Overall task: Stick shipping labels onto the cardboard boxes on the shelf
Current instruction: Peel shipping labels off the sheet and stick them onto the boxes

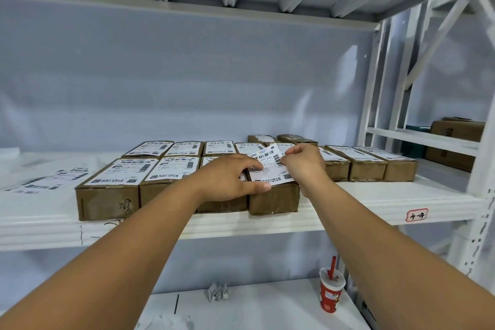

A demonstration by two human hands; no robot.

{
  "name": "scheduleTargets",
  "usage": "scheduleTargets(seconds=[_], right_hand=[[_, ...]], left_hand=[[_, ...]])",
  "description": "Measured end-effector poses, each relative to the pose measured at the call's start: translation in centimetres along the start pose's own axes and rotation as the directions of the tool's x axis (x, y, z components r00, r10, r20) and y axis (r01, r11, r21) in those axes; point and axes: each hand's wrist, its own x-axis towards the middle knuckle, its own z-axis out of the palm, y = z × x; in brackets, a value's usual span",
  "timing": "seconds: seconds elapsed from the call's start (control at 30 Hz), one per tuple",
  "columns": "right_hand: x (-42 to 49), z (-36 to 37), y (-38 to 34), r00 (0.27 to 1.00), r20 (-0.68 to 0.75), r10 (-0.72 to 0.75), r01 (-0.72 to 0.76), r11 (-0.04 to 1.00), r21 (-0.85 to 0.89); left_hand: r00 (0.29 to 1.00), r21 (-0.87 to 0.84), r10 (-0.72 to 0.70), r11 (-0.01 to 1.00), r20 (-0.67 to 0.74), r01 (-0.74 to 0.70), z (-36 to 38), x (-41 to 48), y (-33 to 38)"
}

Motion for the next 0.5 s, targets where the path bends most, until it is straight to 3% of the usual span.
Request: scheduleTargets(seconds=[0.27,0.5], right_hand=[[-0.4,0.0,-0.2,1.000,0.008,-0.016,0.017,0.997,-0.071],[-1.1,-0.7,-0.6,0.990,0.086,-0.114,0.135,0.943,-0.305]], left_hand=[[1.000,0.017,-0.009,1.000,-0.003,0.010,0.0,-0.1,0.1],[1.000,0.055,0.006,0.998,-0.004,-0.006,0.1,0.1,0.2]])
